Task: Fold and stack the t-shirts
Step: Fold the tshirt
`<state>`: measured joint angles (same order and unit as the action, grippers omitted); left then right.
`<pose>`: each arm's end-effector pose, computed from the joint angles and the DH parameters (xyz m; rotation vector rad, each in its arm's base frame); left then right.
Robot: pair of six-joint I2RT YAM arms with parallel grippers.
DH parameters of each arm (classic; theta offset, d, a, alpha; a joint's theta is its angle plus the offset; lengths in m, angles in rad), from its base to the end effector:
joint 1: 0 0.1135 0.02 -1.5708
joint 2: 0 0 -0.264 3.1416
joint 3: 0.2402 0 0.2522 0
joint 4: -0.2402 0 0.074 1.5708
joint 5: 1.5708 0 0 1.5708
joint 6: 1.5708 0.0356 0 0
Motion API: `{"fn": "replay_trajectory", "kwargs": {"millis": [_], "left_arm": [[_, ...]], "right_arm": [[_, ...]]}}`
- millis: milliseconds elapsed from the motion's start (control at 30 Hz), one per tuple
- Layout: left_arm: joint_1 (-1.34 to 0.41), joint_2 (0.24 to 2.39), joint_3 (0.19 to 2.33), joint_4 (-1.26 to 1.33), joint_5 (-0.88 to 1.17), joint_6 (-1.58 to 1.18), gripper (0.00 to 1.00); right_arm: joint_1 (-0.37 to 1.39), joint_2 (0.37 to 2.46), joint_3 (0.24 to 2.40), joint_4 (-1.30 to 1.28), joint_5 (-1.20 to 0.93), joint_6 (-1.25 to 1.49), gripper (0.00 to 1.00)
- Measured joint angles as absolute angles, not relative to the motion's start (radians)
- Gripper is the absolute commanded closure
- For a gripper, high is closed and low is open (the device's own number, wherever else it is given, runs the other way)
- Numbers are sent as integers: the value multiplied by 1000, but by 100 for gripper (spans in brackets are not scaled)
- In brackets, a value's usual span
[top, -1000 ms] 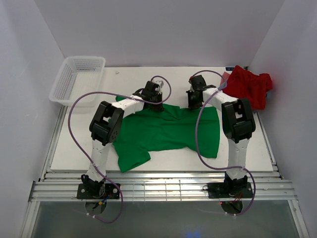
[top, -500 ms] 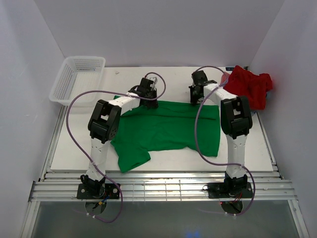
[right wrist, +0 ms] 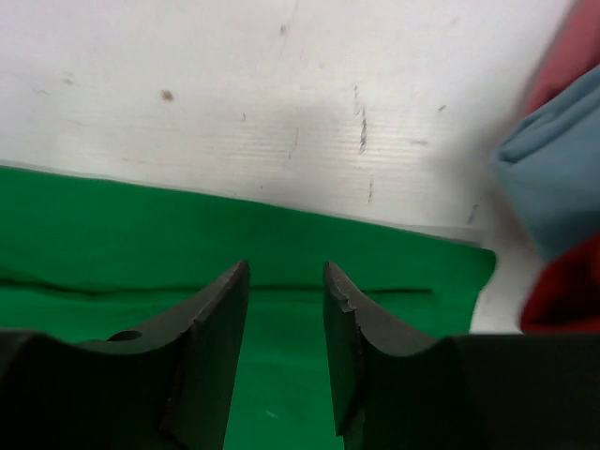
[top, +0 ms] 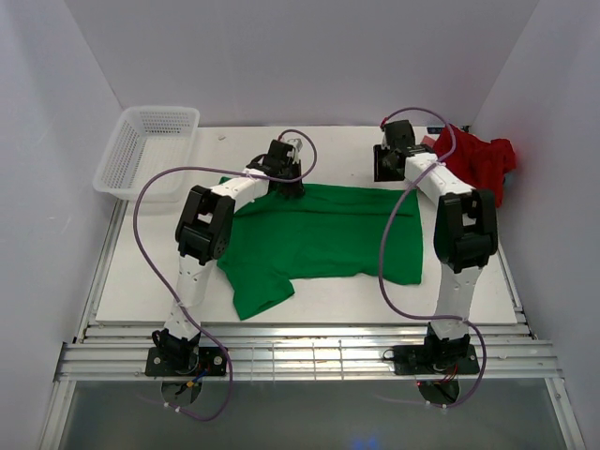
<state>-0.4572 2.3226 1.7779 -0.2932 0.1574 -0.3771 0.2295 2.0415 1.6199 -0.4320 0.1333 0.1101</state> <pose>0.4587 -0.2319 0.1496 0.1739 2.4695 -0.5632 0.4486 0.0999 0.2209 -0.0837 2.4128 -0.0059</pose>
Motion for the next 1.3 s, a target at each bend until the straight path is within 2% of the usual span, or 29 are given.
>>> {"fn": "replay_trajectory", "kwargs": {"millis": [167, 300, 400, 433, 467, 567, 833, 1300], "left_arm": [[-457, 2334, 1798, -297, 167, -374, 87], [-457, 2335, 1800, -303, 161, -375, 85], [-458, 2330, 1800, -305, 137, -374, 72], [-458, 2324, 1800, -307, 114, -372, 57], [-458, 2318, 1800, -308, 94, -363, 51], [-455, 2285, 1800, -307, 13, -350, 40], [-390, 2236, 1807, -333, -49, -313, 41], [-357, 2271, 1808, -413, 20, -270, 43]], "right_arm": [[228, 1897, 1620, -426, 123, 69, 55], [228, 1874, 1599, -415, -5, 72, 55], [229, 1902, 1570, -407, -154, 98, 54], [229, 1916, 1567, -401, -192, 106, 54], [231, 1934, 1563, -388, -234, 120, 54], [242, 1987, 1559, -347, -337, 155, 54], [297, 2136, 1633, -276, -505, 214, 54], [391, 2221, 1711, -274, -537, 224, 54]]}}
